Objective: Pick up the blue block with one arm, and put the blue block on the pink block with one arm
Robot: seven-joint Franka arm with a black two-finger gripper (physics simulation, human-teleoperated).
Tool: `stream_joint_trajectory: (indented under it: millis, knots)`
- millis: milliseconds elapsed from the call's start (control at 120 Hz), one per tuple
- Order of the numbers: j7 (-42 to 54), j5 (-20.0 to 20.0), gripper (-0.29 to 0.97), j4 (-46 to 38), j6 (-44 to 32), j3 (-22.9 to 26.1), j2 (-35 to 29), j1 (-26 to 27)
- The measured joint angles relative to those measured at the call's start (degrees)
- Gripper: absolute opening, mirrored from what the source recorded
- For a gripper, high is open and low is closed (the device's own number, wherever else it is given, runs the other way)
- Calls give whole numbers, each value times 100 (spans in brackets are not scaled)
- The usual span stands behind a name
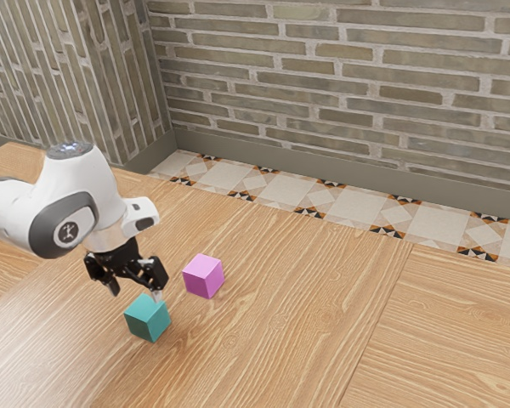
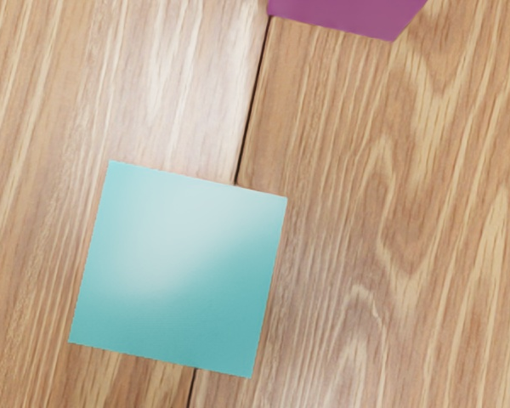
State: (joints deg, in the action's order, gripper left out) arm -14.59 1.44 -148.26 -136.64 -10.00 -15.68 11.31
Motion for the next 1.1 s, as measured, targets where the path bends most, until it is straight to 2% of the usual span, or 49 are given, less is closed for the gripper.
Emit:
stream_joint_trajectory:
  millis: [100, 192, 508, 1100]
  knots:
    - [-3, -7, 68, -266, -51, 264, -192, -392]
    - [17, -19, 68, -321, -137, 364, -9, -525]
    - [193, -18, 68, -336, -443, 531, 271, -566]
    - [1209, 52, 68, -147, -997, 533, 941, -751]
